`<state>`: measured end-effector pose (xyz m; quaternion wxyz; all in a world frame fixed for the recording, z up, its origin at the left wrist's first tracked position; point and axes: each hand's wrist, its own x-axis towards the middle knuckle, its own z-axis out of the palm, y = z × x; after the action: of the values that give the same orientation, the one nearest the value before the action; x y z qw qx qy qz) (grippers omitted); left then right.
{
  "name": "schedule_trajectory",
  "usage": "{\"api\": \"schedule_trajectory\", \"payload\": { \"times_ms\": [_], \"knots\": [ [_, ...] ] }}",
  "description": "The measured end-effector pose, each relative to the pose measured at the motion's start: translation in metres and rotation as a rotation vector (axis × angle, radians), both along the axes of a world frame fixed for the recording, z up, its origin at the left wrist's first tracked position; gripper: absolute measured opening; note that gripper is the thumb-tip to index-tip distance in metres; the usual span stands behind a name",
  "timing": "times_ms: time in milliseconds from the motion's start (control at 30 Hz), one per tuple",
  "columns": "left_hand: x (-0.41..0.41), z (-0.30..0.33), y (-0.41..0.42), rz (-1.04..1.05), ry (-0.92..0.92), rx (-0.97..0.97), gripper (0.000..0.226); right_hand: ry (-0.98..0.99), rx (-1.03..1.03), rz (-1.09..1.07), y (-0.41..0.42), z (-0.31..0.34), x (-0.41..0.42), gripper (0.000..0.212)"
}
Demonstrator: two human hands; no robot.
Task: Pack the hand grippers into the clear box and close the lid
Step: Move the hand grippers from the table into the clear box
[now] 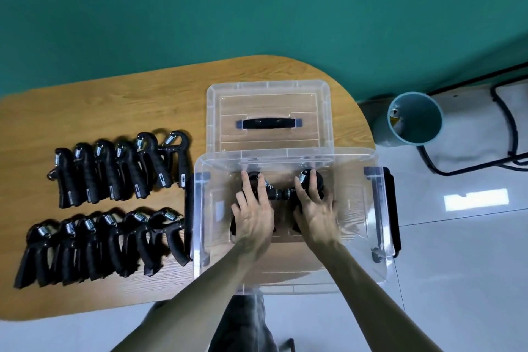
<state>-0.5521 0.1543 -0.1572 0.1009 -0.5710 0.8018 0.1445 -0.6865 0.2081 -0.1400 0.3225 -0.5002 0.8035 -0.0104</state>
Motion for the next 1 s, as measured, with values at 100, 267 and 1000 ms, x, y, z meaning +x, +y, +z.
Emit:
{"api": "schedule_trajectory", "payload": {
  "times_ms": [100,267,1000],
  "knots": [
    [-0.003,-0.007,0.000,-0.006,-0.034,-0.034,0.074,0.003,0.061,0.017,0.001,-0.007,0.000,0.080],
    [-0.009,-0.011,-0.001,-0.001,-0.056,-0.070,0.075,0.092,0.114,0.087,0.000,-0.010,0.005,0.105],
    [0.031,0.081,-0.032,-0.237,-0.010,-0.066,0.056,0.312,-0.204,0.117,-0.021,0.058,0.019,0.046]
  ]
}}
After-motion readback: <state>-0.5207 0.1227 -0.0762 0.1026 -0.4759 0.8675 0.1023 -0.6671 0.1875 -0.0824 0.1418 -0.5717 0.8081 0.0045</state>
